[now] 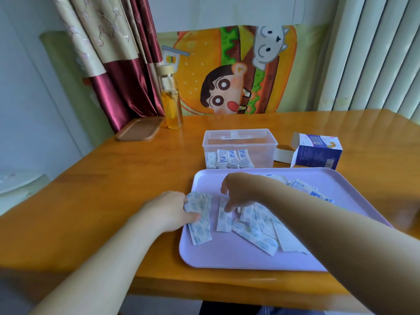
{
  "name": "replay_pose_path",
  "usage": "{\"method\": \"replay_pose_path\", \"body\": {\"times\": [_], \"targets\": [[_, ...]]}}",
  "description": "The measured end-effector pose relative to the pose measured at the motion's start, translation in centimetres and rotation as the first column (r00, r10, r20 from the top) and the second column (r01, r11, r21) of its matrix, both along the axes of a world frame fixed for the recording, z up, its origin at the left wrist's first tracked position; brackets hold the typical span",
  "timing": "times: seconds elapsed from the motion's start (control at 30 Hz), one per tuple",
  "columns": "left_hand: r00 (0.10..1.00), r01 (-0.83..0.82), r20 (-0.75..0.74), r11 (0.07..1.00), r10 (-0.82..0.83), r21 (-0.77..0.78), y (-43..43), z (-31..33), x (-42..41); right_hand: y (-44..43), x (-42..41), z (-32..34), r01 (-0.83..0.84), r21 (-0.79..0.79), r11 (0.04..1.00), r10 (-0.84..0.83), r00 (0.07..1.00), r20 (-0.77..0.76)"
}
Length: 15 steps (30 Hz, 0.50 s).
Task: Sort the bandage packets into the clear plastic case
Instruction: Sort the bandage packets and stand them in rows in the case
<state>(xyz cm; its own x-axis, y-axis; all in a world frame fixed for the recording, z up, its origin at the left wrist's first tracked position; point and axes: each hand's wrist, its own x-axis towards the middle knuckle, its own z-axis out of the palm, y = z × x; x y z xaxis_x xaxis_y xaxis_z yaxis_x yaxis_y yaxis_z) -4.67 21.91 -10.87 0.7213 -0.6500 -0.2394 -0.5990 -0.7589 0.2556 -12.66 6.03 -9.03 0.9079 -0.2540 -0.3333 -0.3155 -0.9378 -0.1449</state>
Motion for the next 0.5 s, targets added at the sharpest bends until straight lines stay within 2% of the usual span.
{"method": "replay_pose_path", "body": {"times": [0.17,0.3,0.5], "targets": [[1.000,0.012,0.029,0.998,-0.010,-0.056,-0.8,0.3,0.0,-0.3,0.0,-0.5,-0.013,-0.008,1.000,0.013,1.000,-0.005],[0.997,0.035,0.064,0.996,-0.030,-0.076,-1.4,-0.1,0.1,-0.8,0.3,-0.8,0.011,0.077,0.997,-0.011,1.000,0.009],[0.995,0.066,0.090,0.979,-0.049,-0.191,-1.9,-0.7,0.3,-1.2,-0.2,-1.0,0.000,0.203,0.979,-0.028,0.991,0.132]]}}
